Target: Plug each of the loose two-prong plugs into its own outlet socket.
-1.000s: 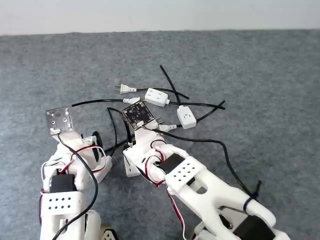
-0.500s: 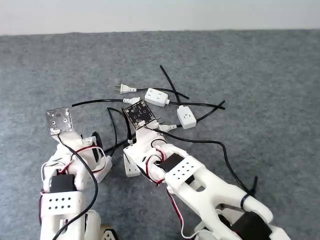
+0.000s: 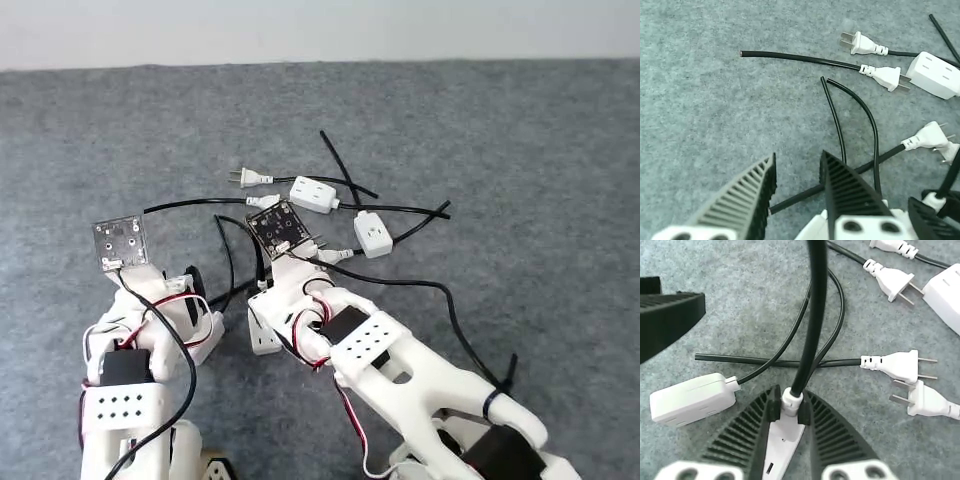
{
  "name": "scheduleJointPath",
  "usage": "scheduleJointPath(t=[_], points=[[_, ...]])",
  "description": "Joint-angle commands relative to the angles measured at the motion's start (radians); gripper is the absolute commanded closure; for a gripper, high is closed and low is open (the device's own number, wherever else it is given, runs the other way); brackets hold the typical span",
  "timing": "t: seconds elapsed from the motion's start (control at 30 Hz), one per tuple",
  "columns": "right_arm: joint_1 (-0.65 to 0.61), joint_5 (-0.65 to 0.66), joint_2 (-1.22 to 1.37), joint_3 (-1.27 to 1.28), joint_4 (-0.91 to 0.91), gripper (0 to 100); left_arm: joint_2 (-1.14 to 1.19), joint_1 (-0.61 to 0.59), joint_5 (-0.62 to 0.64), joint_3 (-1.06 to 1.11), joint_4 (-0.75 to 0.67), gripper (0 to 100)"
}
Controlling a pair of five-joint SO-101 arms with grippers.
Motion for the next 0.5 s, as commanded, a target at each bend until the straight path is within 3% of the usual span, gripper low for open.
scheduleJointPath(t=[0.0, 0.33, 0.47], points=[[0.005, 0.026, -0.021, 0.044, 0.027, 99.1, -0.014, -0.005, -0.011, -0.016, -0.025, 86], [0.005, 0.058, -0.076, 0.104, -0.039, 99.1, -0.014, -0.006, -0.011, -0.015, -0.023, 86], [-0.025, 0.163, -0.082, 0.135, -0.044, 99.1, -0.014, -0.006, -0.012, -0.007, -0.02, 86]])
